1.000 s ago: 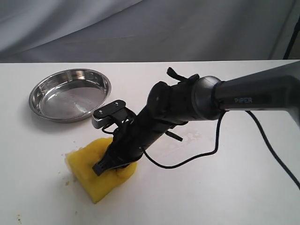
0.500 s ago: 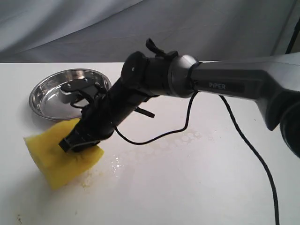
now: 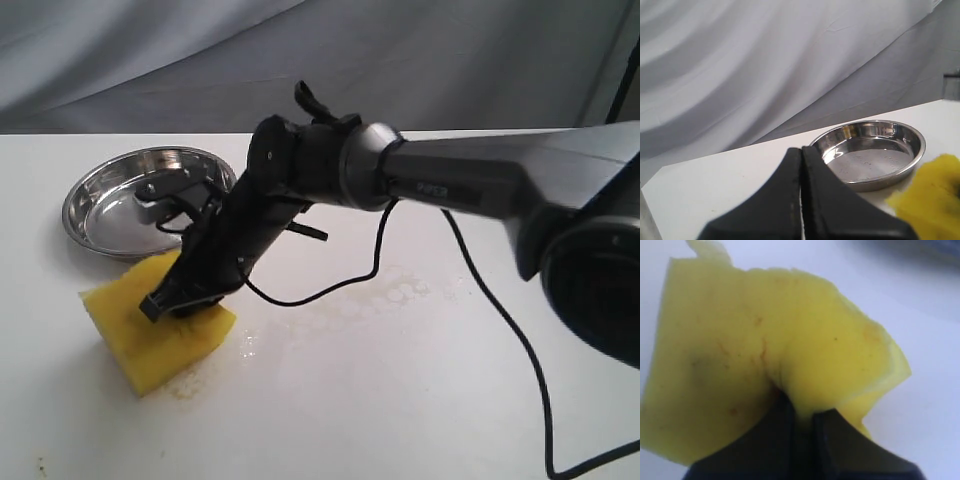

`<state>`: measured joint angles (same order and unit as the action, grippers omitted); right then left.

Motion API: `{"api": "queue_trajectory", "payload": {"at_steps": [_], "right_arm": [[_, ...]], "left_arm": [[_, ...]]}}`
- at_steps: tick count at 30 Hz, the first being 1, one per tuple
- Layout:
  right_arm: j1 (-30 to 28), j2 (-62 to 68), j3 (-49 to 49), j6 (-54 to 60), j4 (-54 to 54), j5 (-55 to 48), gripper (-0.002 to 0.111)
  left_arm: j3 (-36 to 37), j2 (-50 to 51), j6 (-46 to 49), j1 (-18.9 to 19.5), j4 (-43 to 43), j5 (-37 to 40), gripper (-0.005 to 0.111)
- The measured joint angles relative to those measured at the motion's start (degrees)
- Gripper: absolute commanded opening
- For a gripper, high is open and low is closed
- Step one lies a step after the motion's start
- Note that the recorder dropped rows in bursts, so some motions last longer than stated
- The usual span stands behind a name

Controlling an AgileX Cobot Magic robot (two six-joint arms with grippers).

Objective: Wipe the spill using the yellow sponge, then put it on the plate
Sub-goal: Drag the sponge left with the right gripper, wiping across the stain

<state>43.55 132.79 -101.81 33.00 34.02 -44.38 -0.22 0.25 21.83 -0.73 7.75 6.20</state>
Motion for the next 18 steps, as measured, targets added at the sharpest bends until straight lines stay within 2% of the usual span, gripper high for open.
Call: {"api": "queue_trajectory", "payload": {"at_steps": [11,18], "right_arm": [[-0.3,3.6,-1.2,-0.2,1.7,-3.7,0.000],[-0.3,3.7,-1.3,4.1,2.4,-12.9,0.000]], "left_arm": [[0.0,0.0,0.0,0.0,0.0,0.0,0.000],[0.0,0.0,0.0,0.0,0.0,0.0,0.000]]}}
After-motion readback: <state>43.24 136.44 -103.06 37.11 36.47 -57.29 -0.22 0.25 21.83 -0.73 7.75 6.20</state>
